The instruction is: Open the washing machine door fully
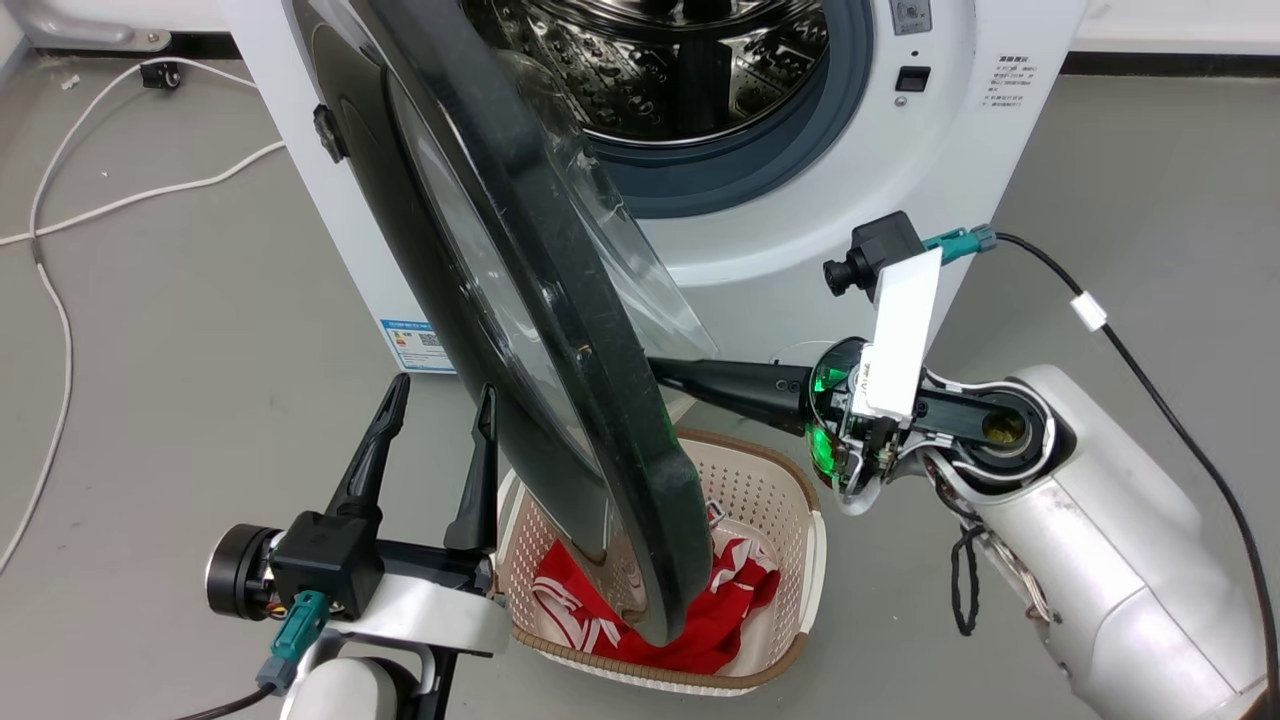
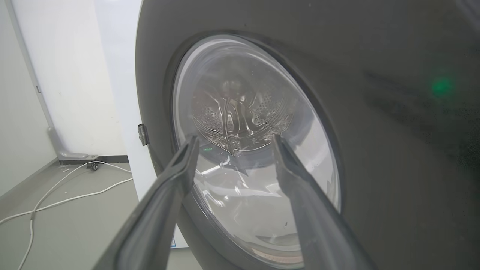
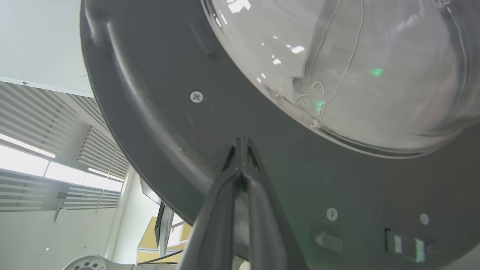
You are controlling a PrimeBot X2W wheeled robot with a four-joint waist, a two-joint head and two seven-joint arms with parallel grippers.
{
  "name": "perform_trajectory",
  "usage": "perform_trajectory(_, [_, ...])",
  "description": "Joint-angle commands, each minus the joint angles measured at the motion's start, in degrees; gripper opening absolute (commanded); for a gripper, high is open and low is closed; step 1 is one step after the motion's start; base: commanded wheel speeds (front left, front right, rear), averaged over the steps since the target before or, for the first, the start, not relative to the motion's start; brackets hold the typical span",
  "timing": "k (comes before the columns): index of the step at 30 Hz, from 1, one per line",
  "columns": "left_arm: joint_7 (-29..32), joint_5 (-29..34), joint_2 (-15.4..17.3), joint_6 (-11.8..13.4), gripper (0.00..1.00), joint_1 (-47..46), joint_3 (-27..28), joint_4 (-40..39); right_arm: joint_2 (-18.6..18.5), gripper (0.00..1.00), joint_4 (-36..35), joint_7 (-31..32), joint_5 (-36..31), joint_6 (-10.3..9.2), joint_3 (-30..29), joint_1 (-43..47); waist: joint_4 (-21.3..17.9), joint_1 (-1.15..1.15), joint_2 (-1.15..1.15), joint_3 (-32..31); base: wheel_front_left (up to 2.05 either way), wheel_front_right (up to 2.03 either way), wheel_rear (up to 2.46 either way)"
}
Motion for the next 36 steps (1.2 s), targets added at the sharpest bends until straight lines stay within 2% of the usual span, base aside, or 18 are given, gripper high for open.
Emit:
perform_trajectory(1, [-0.14,-0.16,-0.04,0.33,1.00,0.26,-0.23,-0.01,0.29,0.00,-0.70,-1.43,0.45,0.01,-0.24,1.18,0.01,0.01,0.00,-0.20,0.00,0.00,0.00])
perform_trajectory(8, [-0.14,-0.49,-0.04,0.68,1.00,0.91,-0.04,0.08,1.04,0.00,-3.14,-15.12,-0.25,0.00,-4.97,5.19,-0.29,0.01,0.00,-1.02,0.00,0.00,0.00])
perform_trajectory(12, [-0.14,-0.46,-0.04,0.67,1.00,1.30,0.19,0.22,-0.13,0.00,-6.04,-23.44,-0.02,0.00,-10.05,9.67,-0.28,0.01,0.00,-1.88,0.00,0.00,0.00])
perform_trajectory(18, [-0.14,-0.24,-0.03,0.64,1.00,2.52,1.09,0.35,-2.06,0.00,-12.37,-32.79,0.89,0.00,-16.98,19.94,-0.61,0.01,0.00,-3.51,0.00,0.00,0.00])
perform_trajectory(20, [-0.14,-0.11,-0.04,0.59,1.00,2.75,1.44,0.25,-2.52,0.79,-14.50,-36.32,0.52,0.01,-19.24,23.65,-0.80,0.01,0.00,-3.82,0.00,0.00,0.00])
perform_trajectory(21, [-0.14,-0.06,-0.04,0.55,1.00,2.94,1.60,0.22,-2.54,1.00,-15.58,-37.80,0.40,0.00,-20.07,25.50,-0.92,0.01,0.00,-4.13,0.00,0.00,0.00])
perform_trajectory(24, [-0.14,0.06,-0.05,0.36,1.00,3.84,1.96,0.36,-2.40,1.00,-18.86,-43.09,-0.43,0.00,-23.04,31.12,-1.06,0.01,0.00,-4.79,0.00,0.00,0.00])
perform_trajectory(29, [-0.14,0.43,-0.04,0.08,1.00,4.64,2.85,0.66,-2.71,1.00,-21.77,-51.81,-6.85,0.00,-23.60,38.21,-1.26,0.01,0.00,-5.81,0.00,0.00,0.00])
perform_trajectory(34, [-0.14,0.33,-0.03,0.09,1.00,4.90,3.52,0.83,-3.09,1.00,-21.49,-57.48,-18.29,0.00,-23.73,41.25,-1.38,0.01,0.00,-6.31,0.00,0.00,0.00])
perform_trajectory(36, [-0.14,0.25,-0.04,0.05,1.00,5.02,3.65,0.93,-3.43,1.00,-20.53,-58.16,-26.12,0.00,-25.13,41.88,-1.36,0.01,0.00,-6.41,0.00,0.00,0.00])
